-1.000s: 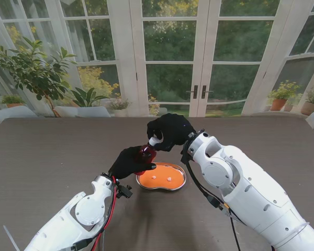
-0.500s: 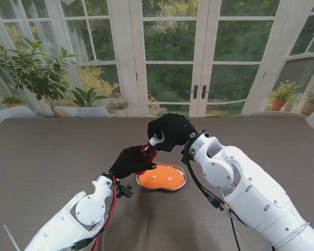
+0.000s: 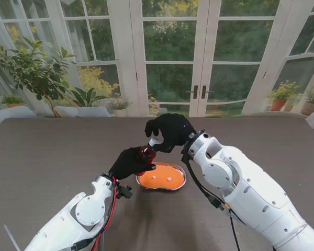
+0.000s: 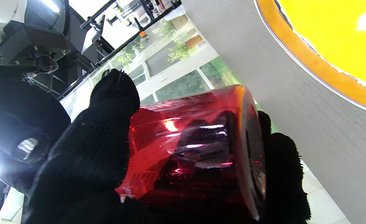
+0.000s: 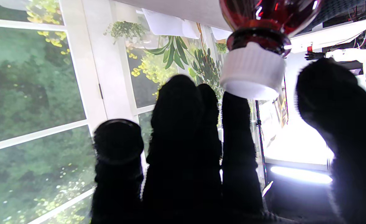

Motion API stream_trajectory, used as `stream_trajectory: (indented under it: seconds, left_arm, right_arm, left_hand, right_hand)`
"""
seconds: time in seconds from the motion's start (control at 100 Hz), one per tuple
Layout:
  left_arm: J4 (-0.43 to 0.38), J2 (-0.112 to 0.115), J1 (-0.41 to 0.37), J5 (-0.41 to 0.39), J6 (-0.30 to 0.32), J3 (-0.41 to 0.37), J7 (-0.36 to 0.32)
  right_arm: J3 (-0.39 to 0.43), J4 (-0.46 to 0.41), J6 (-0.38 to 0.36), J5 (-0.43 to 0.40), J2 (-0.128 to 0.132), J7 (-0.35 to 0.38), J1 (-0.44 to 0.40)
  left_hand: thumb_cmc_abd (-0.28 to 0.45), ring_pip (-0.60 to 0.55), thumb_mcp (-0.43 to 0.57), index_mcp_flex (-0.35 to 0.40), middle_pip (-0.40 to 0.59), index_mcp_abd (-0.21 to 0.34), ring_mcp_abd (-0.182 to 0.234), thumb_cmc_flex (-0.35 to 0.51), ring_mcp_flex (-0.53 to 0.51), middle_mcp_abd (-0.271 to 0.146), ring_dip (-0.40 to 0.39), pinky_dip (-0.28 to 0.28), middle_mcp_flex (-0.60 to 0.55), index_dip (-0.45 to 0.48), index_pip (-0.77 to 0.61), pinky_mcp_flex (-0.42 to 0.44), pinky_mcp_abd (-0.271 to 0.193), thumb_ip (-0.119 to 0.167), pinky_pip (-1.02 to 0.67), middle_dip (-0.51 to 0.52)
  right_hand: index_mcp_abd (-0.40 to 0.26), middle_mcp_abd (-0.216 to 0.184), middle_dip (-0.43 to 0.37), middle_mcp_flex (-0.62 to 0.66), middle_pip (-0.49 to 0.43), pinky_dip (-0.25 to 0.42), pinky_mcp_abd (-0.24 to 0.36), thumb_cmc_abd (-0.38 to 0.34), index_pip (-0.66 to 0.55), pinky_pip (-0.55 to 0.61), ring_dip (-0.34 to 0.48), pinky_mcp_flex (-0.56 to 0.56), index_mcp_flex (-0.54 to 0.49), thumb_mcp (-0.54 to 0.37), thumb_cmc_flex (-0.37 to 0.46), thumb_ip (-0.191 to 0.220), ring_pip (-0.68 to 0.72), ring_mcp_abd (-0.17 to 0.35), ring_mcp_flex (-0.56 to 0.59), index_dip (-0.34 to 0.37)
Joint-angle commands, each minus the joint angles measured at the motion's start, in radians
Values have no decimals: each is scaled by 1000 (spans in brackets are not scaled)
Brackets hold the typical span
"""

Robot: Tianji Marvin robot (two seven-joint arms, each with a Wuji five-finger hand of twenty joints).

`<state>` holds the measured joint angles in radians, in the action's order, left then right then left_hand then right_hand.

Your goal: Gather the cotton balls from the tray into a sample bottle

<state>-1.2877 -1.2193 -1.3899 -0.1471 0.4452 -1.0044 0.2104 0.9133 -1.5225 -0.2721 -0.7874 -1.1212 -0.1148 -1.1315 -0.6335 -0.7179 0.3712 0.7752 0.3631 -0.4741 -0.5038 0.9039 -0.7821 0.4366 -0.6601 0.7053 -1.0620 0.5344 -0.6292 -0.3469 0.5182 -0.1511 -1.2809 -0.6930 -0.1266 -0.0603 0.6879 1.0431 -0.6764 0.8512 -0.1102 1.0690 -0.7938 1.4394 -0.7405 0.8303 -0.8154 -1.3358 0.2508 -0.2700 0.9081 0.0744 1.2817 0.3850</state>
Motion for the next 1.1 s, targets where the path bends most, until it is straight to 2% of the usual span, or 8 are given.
stream_trajectory:
  seconds: [0.0, 0.15, 0.24, 0.32, 0.42, 0.69, 0.88, 1.09]
  left_arm:
    - [0, -4, -1, 2, 0, 0, -17]
    - [-1, -3, -2, 2, 0, 0, -18]
    - [0, -4, -2, 2, 1, -1, -16]
    - [1, -4, -1, 1, 2, -1, -15]
    - [1, -4, -1, 2, 3, 0, -15]
    - [1, -5, -2, 6, 5, -1, -14]
    - [1, -5, -2, 7, 8, -2, -13]
    - [0, -5, -3, 7, 10, -3, -13]
  right_arm:
    - [3, -14, 7, -4, 1, 20, -5]
    - [16, -37, 43, 15, 7, 72, -15]
    - [27, -58, 89, 50, 11, 127, -25]
    - [34, -72, 126, 66, 16, 166, -28]
    - [39, -84, 155, 71, 21, 200, -30]
    - [23, -91, 177, 39, 24, 210, -26]
    - [-2, -74, 182, 8, 18, 164, -15]
    - [-13, -56, 170, 8, 12, 133, -7]
  left_hand:
    - [259, -5, 127, 171, 2, 168, -41, 160, -11, -63, 5, -3, -71, 11, -106, 54, -29, 23, 23, -13]
    - [259, -5, 127, 171, 2, 168, -40, 160, -11, -63, 5, -3, -71, 12, -107, 52, -29, 23, 22, -13]
    - [259, -5, 128, 171, 2, 168, -41, 161, -12, -63, 5, -3, -72, 12, -107, 52, -29, 23, 22, -13]
    - [260, -6, 128, 171, 2, 166, -40, 161, -13, -63, 5, -3, -72, 12, -107, 52, -29, 23, 22, -13]
    - [275, -4, 129, 169, 1, 163, -39, 170, -11, -63, 5, -3, -70, 13, -106, 52, -29, 23, 22, -13]
    - [286, -4, 110, 168, 2, 162, -41, 182, -11, -63, 5, -3, -71, 25, -106, 54, -28, 22, 24, -13]
    - [287, -4, 104, 170, 2, 161, -42, 181, -11, -62, 5, -3, -72, 25, -103, 53, -29, 24, 23, -13]
    - [286, -4, 102, 173, 0, 161, -42, 180, -11, -62, 5, -3, -72, 23, -100, 53, -28, 25, 23, -12]
  right_hand:
    - [32, 10, -11, -44, 5, -6, 33, -4, 18, -7, 5, -18, 48, -38, -55, 30, -14, 13, -16, 23]
    - [99, 34, -31, -113, 11, 11, 23, -153, 82, -12, 2, -57, 149, 45, -182, 24, -21, -12, -62, -2]
    - [115, 57, -36, -139, 8, 36, 2, -369, 99, -11, -3, -87, 174, 187, -229, 42, -6, -44, -89, -12]
    - [114, 75, -34, -128, 2, 53, -10, -479, 105, 1, -7, -95, 149, 281, -236, 53, 17, -63, -91, -13]
    - [93, 87, -29, -102, 2, 62, -21, -550, 103, 14, -7, -90, 81, 375, -230, 68, 39, -75, -81, -6]
    - [83, 82, -8, -39, -15, 67, -31, -532, 75, 40, -9, -54, -32, 405, -202, 80, 63, -72, -32, 20]
    - [70, 71, 20, 3, -35, 59, -34, -446, 46, 61, -10, -16, -92, 310, -183, 73, 83, -55, 17, 58]
    - [19, 42, 37, 82, -62, 48, -41, -387, -14, 83, -27, 18, -186, 201, -88, 72, 144, -43, 38, 94]
